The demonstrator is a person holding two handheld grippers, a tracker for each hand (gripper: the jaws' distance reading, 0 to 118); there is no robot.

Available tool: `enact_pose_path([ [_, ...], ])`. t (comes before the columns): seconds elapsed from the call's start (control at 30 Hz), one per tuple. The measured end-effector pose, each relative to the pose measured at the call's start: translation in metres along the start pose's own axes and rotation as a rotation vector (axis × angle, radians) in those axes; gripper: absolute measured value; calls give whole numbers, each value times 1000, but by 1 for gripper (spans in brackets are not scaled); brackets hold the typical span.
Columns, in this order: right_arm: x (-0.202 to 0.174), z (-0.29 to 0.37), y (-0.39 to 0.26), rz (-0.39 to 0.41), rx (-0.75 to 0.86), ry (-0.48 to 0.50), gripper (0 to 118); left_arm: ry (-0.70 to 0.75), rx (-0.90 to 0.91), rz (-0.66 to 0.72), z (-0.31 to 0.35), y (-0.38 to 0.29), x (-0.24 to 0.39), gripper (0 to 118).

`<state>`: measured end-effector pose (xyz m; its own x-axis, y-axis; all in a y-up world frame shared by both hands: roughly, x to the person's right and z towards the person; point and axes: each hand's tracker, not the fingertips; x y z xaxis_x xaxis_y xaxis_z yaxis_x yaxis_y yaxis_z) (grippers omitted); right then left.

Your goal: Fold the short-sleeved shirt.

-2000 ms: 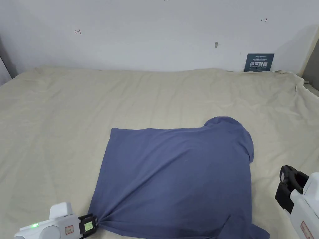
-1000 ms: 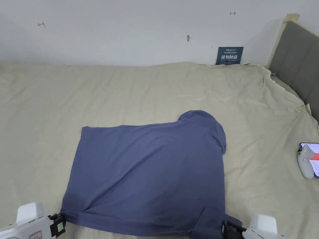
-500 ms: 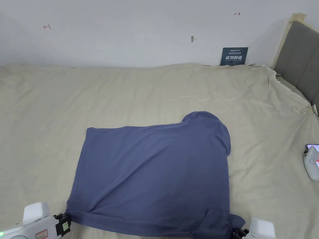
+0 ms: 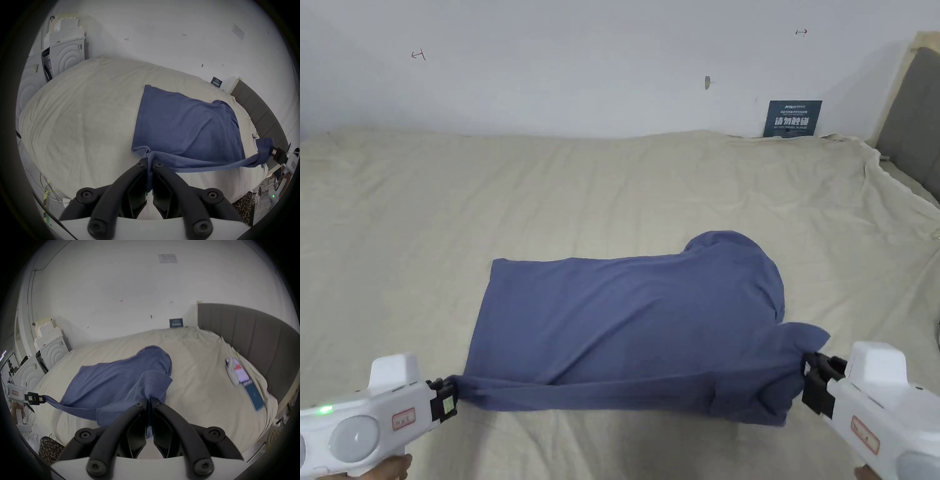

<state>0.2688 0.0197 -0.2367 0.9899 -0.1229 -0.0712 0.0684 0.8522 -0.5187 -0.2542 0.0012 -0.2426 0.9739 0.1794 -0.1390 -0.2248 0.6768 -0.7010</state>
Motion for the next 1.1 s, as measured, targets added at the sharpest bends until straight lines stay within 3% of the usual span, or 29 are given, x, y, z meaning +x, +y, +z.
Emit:
enact_pose_path([
  [0.47, 9, -129, 32, 73, -112, -54, 2, 48, -71, -163, -105, 61, 18, 2],
  [0.93, 21, -207, -2, 76, -339, -111, 2, 90, -220, -174, -181, 56, 19, 3],
  [1.03, 21, -207, -2, 47, -370, -122, 3, 82, -216, -139, -177, 62, 17, 16],
  [1.07, 21, -204, 0, 36, -365, -123, 4, 93, -208, -120, -174, 64, 17, 24],
  [1.1, 21, -200, 2, 26, -356, -128, 9, 106, -202, -112, -171, 67, 17, 42],
])
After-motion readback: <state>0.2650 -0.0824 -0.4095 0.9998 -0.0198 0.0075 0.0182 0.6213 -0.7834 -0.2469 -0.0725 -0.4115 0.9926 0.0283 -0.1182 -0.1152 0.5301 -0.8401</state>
